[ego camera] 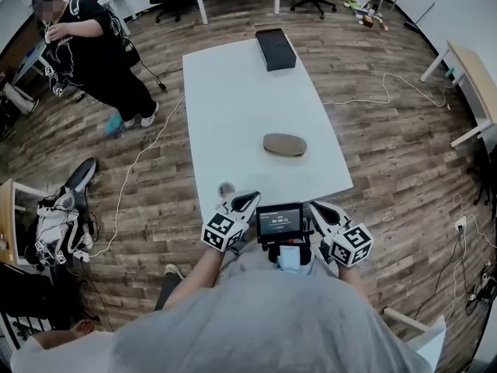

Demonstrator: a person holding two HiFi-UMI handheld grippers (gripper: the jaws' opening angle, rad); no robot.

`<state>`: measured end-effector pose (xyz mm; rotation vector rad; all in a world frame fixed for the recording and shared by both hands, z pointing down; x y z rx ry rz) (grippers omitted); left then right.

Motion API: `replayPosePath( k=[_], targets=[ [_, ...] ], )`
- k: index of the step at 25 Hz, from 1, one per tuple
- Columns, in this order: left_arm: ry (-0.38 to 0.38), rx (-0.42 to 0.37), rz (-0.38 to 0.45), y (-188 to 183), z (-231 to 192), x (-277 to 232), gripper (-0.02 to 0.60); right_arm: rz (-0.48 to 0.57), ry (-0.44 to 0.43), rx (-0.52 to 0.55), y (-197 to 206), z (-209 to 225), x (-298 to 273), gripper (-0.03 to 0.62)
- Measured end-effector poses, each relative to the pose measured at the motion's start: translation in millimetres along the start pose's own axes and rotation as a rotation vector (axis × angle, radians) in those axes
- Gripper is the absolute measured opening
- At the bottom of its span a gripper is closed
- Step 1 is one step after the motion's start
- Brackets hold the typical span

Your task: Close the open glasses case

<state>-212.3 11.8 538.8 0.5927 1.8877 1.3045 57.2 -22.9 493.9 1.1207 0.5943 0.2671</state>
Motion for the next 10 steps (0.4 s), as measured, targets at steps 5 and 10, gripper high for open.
replayPosePath(
  k=[5,10],
  targets=[
    [-0.001,0.006,0.006,1.8,-0.6,1.8,0.018,-0.004,-0.001,0.0,2.6,-2.9,0.2,0.029],
    [0.002,0.014,0.009,-1.4,-2.9,2.2,0.018,-0.005,-0.001,-0.003,0.6,-3.9,-1.0,0.029]
  ],
)
Point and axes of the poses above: the fingertips, and each gripper's own axes: x backward along the fingers, z to its right, y out of its underside, the point moved 9 cm from there along x, backward along the fingers, and after that the axes turned 4 degrees about y, right-handed, at the moved point
